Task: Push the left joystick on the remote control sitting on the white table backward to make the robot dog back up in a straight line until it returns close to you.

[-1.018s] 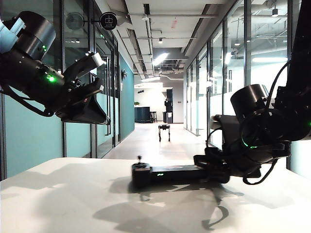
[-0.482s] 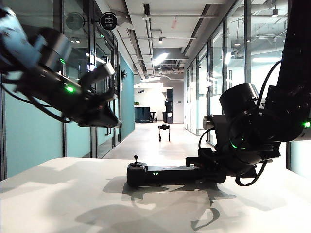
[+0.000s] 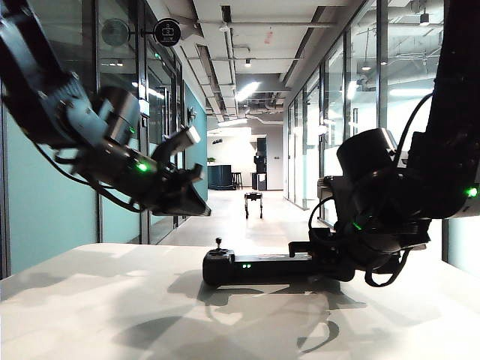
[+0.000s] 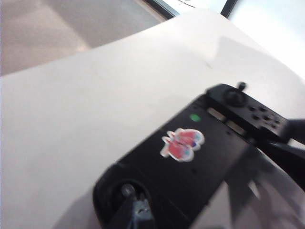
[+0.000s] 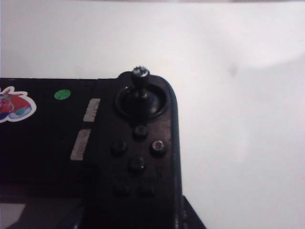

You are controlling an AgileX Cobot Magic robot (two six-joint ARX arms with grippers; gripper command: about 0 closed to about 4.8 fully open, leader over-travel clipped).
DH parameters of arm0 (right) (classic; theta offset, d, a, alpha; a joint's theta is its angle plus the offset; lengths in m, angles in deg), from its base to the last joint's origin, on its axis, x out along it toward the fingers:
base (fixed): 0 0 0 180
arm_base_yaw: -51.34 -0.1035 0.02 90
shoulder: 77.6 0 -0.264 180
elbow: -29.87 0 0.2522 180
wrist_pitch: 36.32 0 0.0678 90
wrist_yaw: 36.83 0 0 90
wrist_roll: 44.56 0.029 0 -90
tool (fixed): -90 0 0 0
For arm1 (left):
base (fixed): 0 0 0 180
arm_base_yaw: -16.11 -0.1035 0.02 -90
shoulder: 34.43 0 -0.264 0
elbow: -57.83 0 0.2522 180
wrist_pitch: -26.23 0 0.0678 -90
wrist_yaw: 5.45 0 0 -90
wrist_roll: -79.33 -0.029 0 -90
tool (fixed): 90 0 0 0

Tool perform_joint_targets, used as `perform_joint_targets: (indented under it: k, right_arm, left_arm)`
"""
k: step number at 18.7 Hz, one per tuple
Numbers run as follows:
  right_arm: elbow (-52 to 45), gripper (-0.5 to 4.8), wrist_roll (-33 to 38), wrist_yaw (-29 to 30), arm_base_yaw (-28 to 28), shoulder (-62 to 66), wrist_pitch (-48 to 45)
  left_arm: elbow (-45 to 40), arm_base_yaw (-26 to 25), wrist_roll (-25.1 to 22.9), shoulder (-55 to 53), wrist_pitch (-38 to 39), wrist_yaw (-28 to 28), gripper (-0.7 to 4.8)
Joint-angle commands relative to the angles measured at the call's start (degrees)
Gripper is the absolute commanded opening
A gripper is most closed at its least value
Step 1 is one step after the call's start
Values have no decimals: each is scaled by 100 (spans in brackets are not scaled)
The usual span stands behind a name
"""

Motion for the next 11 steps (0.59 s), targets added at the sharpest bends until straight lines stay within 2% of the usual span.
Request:
perform_joint_targets:
  k: [1,8,11]
  right_arm:
    - [20,198,37,-105,-26,-35,-208]
    - [20,198,39,-109,-26,-33,-190]
    - [20,198,42,-105,-26,-33,-177]
  left_arm:
    - [417,2,-168,-363,-44,74,-6]
    - [1390,-55,-544,-1095,407,254,-6]
    - [1648,-262,-632,-1270,577,428,-6]
